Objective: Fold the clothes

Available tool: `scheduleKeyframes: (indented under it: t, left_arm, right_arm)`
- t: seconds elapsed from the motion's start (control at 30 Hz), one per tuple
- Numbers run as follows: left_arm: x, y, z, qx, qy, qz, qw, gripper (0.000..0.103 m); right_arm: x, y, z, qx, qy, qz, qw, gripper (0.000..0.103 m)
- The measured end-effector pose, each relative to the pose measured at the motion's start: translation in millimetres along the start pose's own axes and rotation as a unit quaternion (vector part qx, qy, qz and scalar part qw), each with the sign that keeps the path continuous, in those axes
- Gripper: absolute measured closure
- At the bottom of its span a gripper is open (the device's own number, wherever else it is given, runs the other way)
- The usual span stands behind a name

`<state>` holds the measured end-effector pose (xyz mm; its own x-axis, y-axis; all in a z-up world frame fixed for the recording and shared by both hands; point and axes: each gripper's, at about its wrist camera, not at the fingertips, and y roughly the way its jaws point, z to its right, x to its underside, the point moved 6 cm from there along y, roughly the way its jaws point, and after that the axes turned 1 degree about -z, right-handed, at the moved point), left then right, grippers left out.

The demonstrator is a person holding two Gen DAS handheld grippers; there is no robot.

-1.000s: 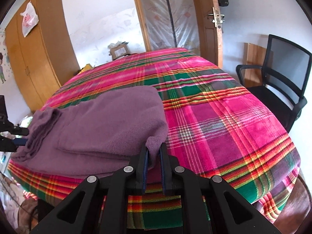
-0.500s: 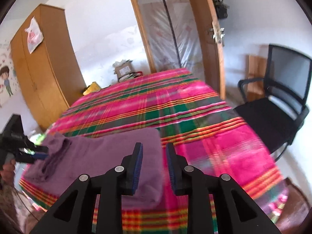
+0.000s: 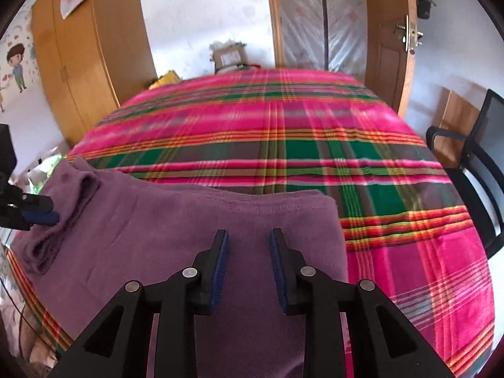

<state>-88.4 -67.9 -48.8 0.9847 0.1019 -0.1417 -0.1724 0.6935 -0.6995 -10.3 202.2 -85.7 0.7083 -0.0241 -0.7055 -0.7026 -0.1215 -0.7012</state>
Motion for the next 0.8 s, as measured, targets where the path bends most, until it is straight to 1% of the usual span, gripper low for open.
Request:
scheduleKeyframes:
  t: [0.13,0.2,0.3,0.4,0.5,0.6,0.7,0.73,0.8]
  left_arm:
    - [-0.1,-4.1,-0.9,0.0,0.003,0.004,1.0,0.071]
    - [0.0,-4.7,0.2,-0.004,0.008,0.004,1.0,0.071]
    - [0.1,-3.7,3.0,-0.005,0.012,0.006,0.9999,0.071]
    - [-0.2,-3.3,2.0,-0.002,0.006,0.006,1.0,0.071]
    - [1.8,-4.5,1.3,0.0,0.006,0.006,1.0,0.071]
    - [4.1,-6.9,1.0,0.003,0.004,0.007,1.0,0.071]
    - [5.1,-12.5,2.7,0.01,0.007,0.01,0.9999,0.071]
    - [5.7,-15.5,3.1,0.01,0.009,0.012,0.9998,0.071]
    - [6.0,-25.4,3.8,0.011,0.015,0.024,0.9995,0.071]
  right_arm:
    - [6.2,-33.3,17.8,0.01,0.011,0.03,0.999,0.074]
    - [14.2,-51.5,25.9,0.012,0.011,0.043,0.999,0.071]
    - [35.6,-72.7,27.3,0.026,-0.017,0.048,0.998,0.068]
    - [51.7,-77.1,16.9,0.03,-0.061,0.039,0.997,0.068]
    - [63.5,-67.1,14.0,0.051,-0.083,0.016,0.995,0.068]
    - [68.1,-62.4,20.8,0.05,-0.059,0.005,0.997,0.068]
    - [67.6,-65.6,20.5,0.062,-0.062,0.001,0.996,0.068]
    - [66.1,-67.5,17.2,0.07,-0.067,0.004,0.995,0.068]
    - [59.2,-74.6,6.8,0.061,-0.068,0.024,0.996,0.068]
